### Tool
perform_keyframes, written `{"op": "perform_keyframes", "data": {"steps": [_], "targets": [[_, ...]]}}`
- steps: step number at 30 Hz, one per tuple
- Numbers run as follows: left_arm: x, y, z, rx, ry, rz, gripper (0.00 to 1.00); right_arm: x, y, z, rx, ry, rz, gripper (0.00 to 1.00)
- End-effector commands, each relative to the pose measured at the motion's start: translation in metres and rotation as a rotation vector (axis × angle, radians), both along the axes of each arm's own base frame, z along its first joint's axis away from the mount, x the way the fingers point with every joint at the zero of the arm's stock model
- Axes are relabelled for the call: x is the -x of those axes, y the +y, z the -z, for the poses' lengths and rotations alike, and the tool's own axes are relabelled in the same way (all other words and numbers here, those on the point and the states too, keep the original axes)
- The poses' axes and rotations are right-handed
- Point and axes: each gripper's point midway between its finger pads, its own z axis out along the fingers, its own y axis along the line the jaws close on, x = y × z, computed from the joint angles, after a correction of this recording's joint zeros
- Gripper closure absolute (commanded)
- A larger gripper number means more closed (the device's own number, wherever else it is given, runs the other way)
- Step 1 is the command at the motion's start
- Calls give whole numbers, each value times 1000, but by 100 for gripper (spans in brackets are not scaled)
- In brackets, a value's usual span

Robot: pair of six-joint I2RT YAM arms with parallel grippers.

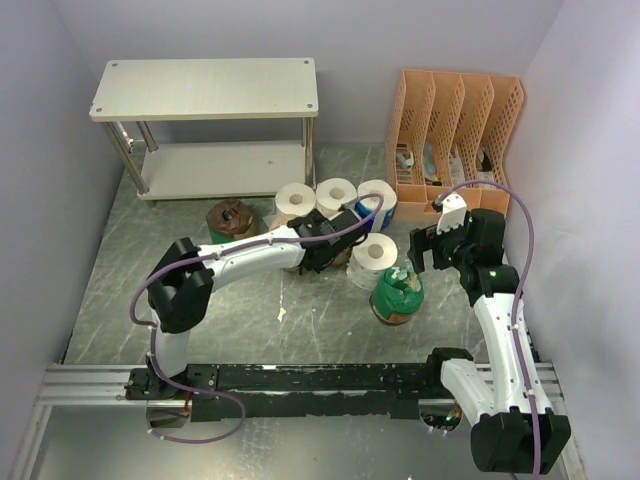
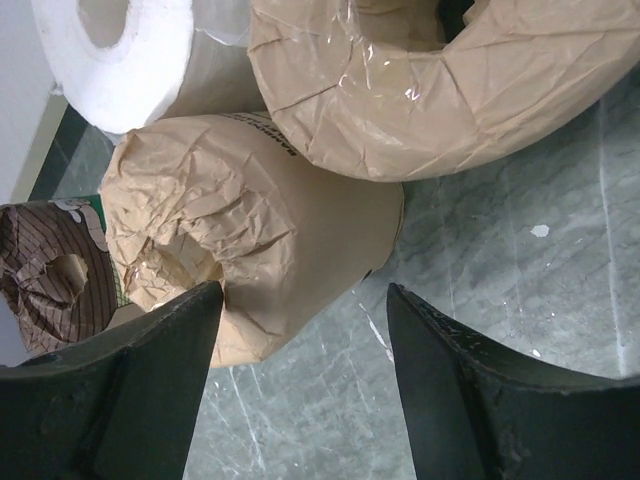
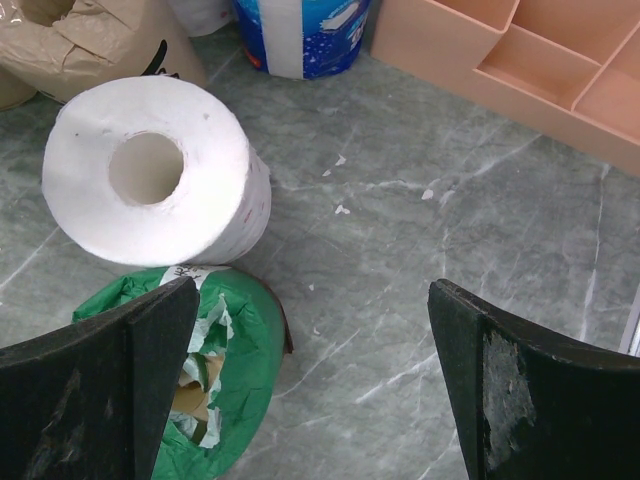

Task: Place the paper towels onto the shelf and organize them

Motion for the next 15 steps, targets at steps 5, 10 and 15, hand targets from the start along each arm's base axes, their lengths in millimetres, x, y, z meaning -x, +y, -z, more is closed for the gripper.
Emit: {"op": "perform_keyframes", "data": {"steps": [5,10,15], "targets": [[-6,7,13,-87,-25,-44,28,-1,0,-1,3,-26,-14,0],[-6,7,20,-102,-16,-44,45,-1,0,-1,2,-23,-16,0],[-5,5,28,-104,3,-37,52,-1,1,-1,1,-24,-20,0]]}}
